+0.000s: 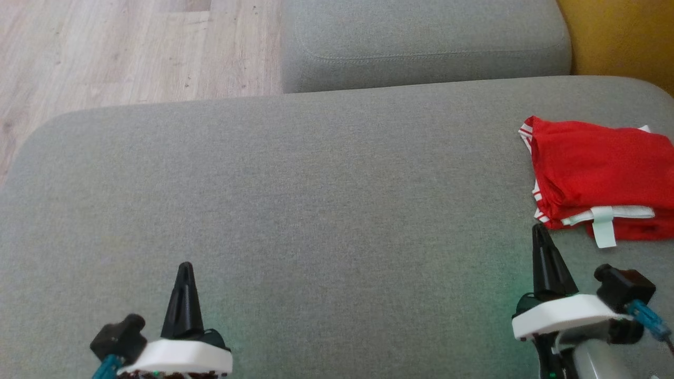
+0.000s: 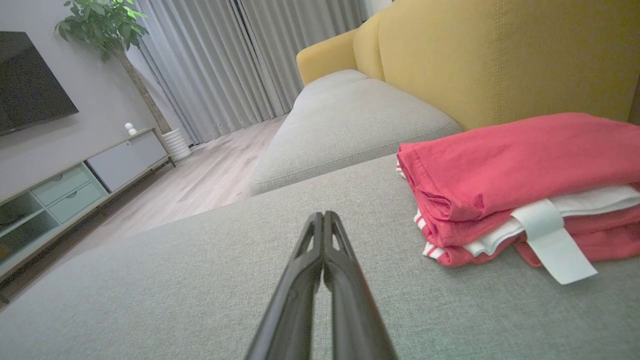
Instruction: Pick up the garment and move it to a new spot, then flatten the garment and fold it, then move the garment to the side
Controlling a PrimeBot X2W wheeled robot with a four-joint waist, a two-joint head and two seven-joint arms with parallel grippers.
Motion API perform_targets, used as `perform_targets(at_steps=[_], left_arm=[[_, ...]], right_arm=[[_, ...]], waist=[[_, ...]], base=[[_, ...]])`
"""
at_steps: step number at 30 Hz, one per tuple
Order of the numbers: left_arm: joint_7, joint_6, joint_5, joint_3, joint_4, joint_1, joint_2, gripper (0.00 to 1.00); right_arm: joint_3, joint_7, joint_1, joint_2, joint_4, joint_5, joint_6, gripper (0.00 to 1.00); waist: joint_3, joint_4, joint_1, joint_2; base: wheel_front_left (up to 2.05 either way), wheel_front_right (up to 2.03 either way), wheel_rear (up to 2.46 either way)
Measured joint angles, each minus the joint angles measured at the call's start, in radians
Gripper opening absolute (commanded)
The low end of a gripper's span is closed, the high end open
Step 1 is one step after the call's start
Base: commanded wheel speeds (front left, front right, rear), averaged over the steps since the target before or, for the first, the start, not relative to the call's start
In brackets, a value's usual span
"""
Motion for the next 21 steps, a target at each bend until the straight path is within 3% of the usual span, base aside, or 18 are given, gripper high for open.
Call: perform_targets(at_steps=[21], left_arm=[[0.063, -0.001, -0.203, 0.036, -0.011, -0.006, 0.0, 0.0]], right_arm=[[-0.03, 0.064, 0.0, 0.0, -0.013, 0.235, 0.0, 0.0]], waist=[[0.002, -0.004, 0.0, 0.0]], base=[[0.0, 0.0, 0.0]])
